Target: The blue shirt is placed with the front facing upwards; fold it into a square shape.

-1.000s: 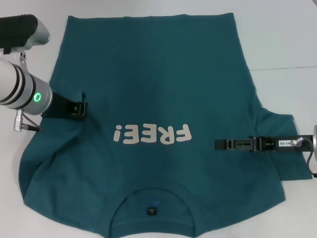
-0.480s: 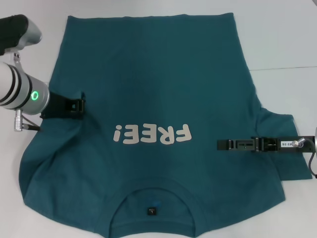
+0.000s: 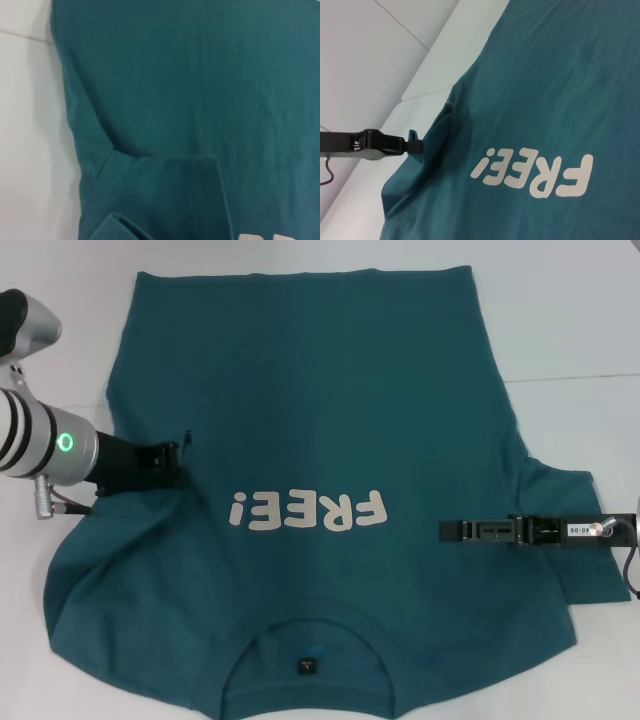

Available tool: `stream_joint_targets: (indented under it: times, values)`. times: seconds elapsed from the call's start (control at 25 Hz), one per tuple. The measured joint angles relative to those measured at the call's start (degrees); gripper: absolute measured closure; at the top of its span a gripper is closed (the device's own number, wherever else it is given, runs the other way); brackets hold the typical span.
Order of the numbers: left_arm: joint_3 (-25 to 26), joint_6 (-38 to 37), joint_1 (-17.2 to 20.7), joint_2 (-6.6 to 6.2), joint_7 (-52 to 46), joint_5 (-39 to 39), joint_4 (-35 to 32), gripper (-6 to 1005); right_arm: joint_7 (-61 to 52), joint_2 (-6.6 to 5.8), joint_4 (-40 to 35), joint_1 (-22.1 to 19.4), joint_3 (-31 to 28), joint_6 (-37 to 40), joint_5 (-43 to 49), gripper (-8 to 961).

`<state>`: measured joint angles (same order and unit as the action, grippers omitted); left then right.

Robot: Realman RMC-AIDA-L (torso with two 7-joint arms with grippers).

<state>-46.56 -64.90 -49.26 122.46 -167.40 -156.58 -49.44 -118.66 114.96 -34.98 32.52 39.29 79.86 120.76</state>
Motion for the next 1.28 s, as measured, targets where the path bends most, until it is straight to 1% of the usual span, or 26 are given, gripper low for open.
stream_joint_targets:
  times: [0.2,0.44,0.64,0.84,0.88,1.28]
  values:
    - [-0.5,0.3,0.2,0.19,0.0,0.6,0.4,965,0.0,0.0,0.0,0.0,0.0,0.0,-0.1,29]
    - [-0.3,1.0,0.2,-0.37,0.5,0.6,0.7,956,0.0,0.0,0.0,-0.1,0.0,0.0,0.1,29]
    - [-0.3,1.0,0.4,-0.1,1.8,1.1,0.3,949,0.0,0.0,0.0,-0.2,0.0,0.0,0.0,29]
    - [-0.6,0.6,0.4,-0.03,4.9,4.0,0.1,748,0.0,0.0,0.0,-0.2,0.0,0.0,-0.1,29]
    - [-0.5,0.6,0.4,-0.13,5.4,4.4,0.1,730,0.0,0.0,0.0,-0.2,0.0,0.0,-0.1,29]
    - [-0.4,5.1,3.4,-2.79,12.4,4.3,-1.0,546,0.2,-0.06,0.0,-0.2,0.0,-0.2,-0.1,28]
